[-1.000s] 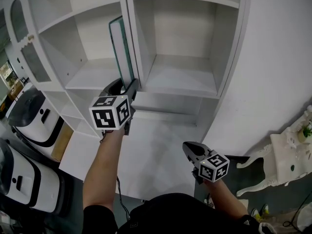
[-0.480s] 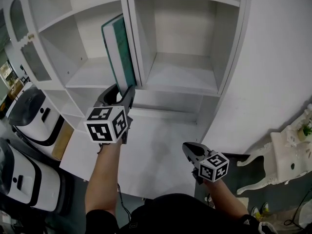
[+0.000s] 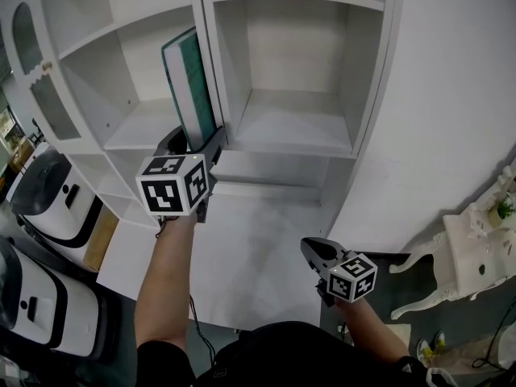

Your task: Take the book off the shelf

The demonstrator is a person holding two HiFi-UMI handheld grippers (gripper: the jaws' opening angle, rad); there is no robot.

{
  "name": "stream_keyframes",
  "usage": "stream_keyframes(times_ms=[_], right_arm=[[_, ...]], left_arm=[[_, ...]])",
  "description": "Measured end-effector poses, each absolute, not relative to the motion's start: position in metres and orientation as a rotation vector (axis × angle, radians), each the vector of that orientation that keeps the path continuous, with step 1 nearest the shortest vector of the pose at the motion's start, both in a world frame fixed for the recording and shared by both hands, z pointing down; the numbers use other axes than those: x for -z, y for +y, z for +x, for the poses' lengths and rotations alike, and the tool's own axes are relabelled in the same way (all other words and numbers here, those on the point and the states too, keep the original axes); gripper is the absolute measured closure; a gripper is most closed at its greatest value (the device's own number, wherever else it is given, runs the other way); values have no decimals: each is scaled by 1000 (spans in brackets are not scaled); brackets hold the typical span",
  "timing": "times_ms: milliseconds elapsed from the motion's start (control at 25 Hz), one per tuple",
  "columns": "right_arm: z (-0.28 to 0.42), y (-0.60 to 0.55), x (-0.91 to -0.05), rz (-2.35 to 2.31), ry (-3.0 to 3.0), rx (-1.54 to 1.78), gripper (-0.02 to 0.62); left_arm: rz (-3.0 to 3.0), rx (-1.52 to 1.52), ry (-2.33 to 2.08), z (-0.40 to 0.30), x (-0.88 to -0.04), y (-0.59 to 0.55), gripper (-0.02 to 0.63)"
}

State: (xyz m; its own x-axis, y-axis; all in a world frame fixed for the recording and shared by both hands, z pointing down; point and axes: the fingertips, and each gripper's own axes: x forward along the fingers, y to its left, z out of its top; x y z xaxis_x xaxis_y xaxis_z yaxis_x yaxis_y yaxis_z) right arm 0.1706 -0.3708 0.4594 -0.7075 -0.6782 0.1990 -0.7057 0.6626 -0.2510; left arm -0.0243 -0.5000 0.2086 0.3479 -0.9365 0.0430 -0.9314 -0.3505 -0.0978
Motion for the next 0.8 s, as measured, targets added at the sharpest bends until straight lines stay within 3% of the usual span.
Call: stream_keyframes(times_ms=[160, 240, 400, 800], right_arm=[[173, -368, -460, 1170, -2780, -482, 581], [173, -367, -461, 1171, -2779, -485, 580], [169, -364, -464, 1160, -2777, -494, 581], [156, -362, -468, 1106, -2776, -500, 581]], left_arm=[[-2540, 123, 1771, -28, -202, -508, 338], [-2530, 124, 1771, -30, -201, -509, 399], [-2534, 65, 1766, -37, -203, -503, 423], [-2477, 8, 1759, -54, -209, -454, 434]])
